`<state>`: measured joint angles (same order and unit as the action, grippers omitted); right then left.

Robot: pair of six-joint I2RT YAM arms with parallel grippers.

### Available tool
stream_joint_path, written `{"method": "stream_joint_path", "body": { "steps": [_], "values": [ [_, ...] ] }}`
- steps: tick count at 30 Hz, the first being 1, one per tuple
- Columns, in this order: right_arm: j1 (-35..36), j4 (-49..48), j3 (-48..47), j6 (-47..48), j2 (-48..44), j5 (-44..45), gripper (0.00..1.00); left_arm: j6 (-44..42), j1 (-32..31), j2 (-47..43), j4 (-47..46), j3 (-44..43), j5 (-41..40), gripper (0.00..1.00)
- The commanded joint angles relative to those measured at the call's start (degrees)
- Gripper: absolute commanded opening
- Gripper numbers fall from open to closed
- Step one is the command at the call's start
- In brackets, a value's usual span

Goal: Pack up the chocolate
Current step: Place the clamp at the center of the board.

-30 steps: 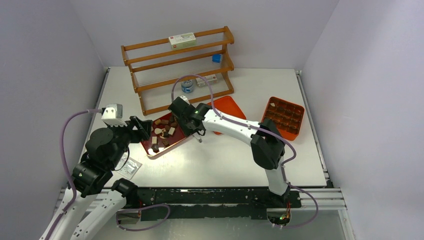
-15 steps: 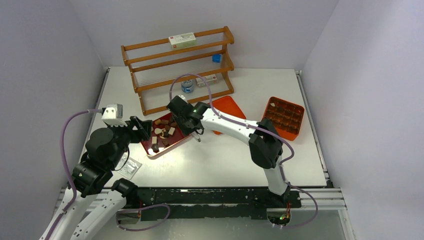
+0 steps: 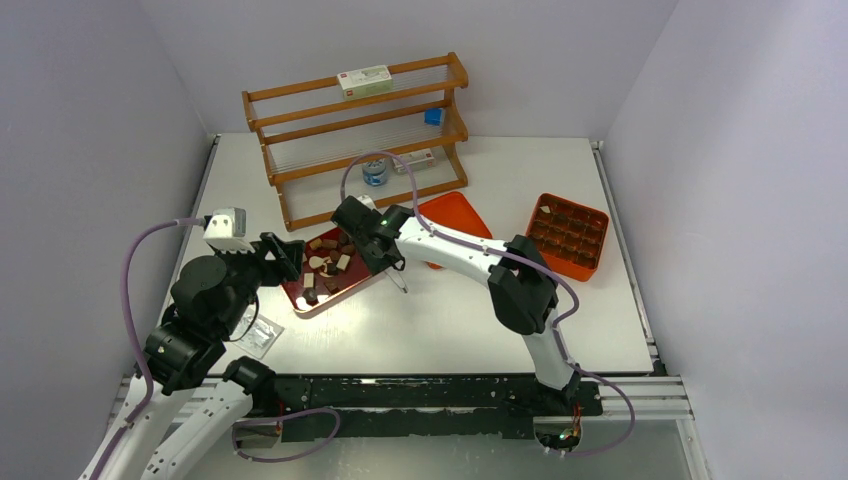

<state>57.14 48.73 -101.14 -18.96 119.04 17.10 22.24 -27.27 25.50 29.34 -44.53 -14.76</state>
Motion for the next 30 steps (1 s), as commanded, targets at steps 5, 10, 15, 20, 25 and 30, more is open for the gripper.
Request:
{"method": "stream_joint_path", "body": {
  "steps": [5,10,15,20,25,30],
  "values": [
    [0.4,0.4,0.4,-0.6,-2.2,-1.9,0.41,-0.8,0.3,-0.5,-2.1,0.4,-0.4,0.77],
    [0.5,-0.4,2.1,-1.2,-2.5,-3.2,0.41,-0.7,0.3,-0.5,-2.0,0.4,-0.5,0.77],
    [0.5,-1.1,3.0,-1.6,-3.3,-4.4,0.4,-0.6,0.3,-0.6,-1.9,0.3,-0.6,0.77],
    [0.5,-0.7,3.5,-2.2,-2.9,-4.4,0.4,-0.6,0.3,-0.8,-1.8,0.3,-0.8,0.77],
    [0.5,0.1,2.6,-2.6,-1.8,-4.1,0.4,-0.6,0.3,-0.9,-1.8,0.3,-0.8,0.77],
    [0.4,1.1,1.5,-2.6,-0.7,-3.8,0.4,-0.7,0.3,-0.9,-1.8,0.3,-0.9,0.77]
  ]
}}
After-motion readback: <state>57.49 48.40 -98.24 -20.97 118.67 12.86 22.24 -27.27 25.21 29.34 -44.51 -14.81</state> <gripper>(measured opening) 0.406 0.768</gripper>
